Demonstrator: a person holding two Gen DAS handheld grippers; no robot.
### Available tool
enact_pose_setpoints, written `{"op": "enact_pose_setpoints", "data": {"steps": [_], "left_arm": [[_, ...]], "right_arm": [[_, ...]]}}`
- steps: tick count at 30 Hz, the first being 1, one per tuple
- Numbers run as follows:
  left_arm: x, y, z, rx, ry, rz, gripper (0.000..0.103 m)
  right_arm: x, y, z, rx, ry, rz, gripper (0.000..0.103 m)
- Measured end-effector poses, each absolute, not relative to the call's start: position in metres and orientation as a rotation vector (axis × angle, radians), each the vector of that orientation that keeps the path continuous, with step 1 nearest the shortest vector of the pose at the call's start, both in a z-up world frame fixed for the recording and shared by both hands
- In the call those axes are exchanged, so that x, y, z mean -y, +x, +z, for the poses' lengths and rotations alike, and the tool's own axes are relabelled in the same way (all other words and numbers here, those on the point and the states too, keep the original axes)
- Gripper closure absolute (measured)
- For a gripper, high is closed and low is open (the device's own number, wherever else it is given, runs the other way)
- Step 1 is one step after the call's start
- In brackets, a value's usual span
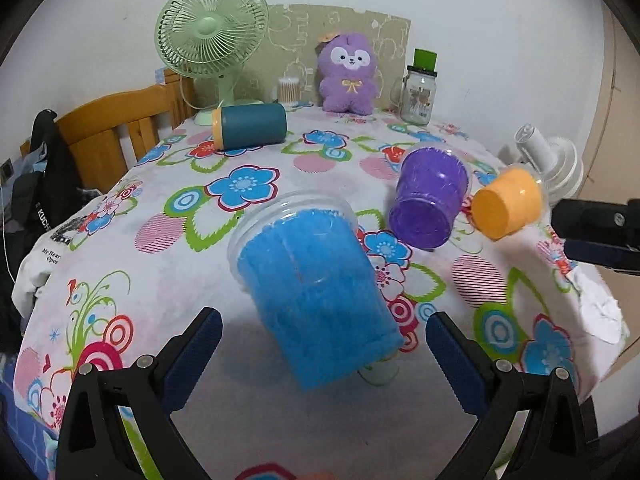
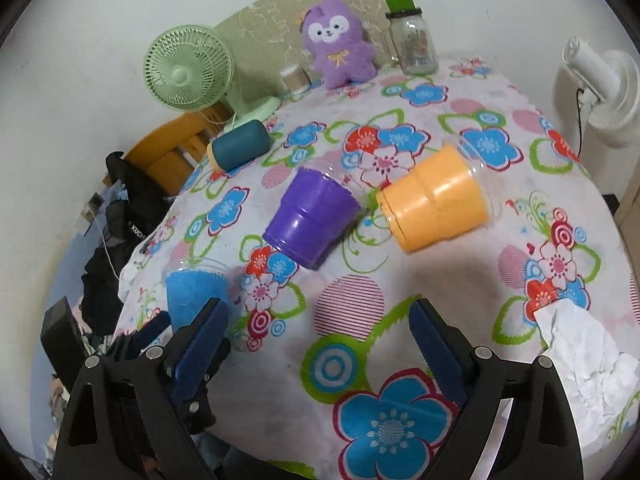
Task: Flip cup upside down
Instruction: 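Grasp the blue cup upside down with the left gripper while the right gripper releases it, then lower the inverted blue cup onto the table and open the left gripper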
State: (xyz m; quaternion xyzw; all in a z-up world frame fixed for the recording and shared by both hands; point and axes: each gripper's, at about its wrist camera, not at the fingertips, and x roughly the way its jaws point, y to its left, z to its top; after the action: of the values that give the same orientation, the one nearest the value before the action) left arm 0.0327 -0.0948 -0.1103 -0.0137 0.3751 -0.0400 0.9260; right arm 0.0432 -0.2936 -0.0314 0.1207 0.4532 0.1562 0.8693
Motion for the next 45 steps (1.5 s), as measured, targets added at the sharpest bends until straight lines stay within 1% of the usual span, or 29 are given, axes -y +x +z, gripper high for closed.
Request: {"op": "enact_pose_setpoints", "data": {"steps": [1, 3, 6, 9, 22, 23, 37, 41, 45], "left_arm": [[0.095, 0.035, -0.112, -0.773, -0.025, -0.079, 0.004], [0.095, 0.038, -0.114, -0.781, -0.026, -0.085, 0.017], [0.095, 0.04, -0.118, -0.8, -0.017, -0.088, 0.027], [0.092, 0.039, -0.116, -0.796, -0.011, -0.086, 0.035], [0.074, 0.023, -0.071, -0.713, -0.009, -0.069, 0.04], [0.073, 0.023, -0.067, -0.707, -0.005, -0.069, 0.047], [0.068, 0.008, -0.029, -0.665, -0.007, -0.096, 0.047], [0.072, 0.01, -0.021, -0.722, 0.013, -0.09, 0.046], [0.073, 0.014, -0.026, -0.768, 0.02, -0.095, 0.046]], "right_arm": [[0.295, 0.045, -0.034, -0.955, 0.256, 0.333, 0.01], [0.295, 0.047, -0.038, -0.961, 0.256, 0.339, 0.01], [0.297, 0.049, -0.041, -0.963, 0.263, 0.343, 0.01], [0.299, 0.05, -0.042, -0.961, 0.275, 0.343, 0.01], [0.285, 0.043, -0.04, -0.959, 0.269, 0.385, 0.01], [0.283, 0.042, -0.039, -0.958, 0.267, 0.389, 0.01], [0.274, 0.032, -0.028, -0.937, 0.246, 0.419, 0.01], [0.273, 0.03, -0.027, -0.935, 0.249, 0.422, 0.01], [0.272, 0.03, -0.029, -0.942, 0.25, 0.427, 0.01]]}}
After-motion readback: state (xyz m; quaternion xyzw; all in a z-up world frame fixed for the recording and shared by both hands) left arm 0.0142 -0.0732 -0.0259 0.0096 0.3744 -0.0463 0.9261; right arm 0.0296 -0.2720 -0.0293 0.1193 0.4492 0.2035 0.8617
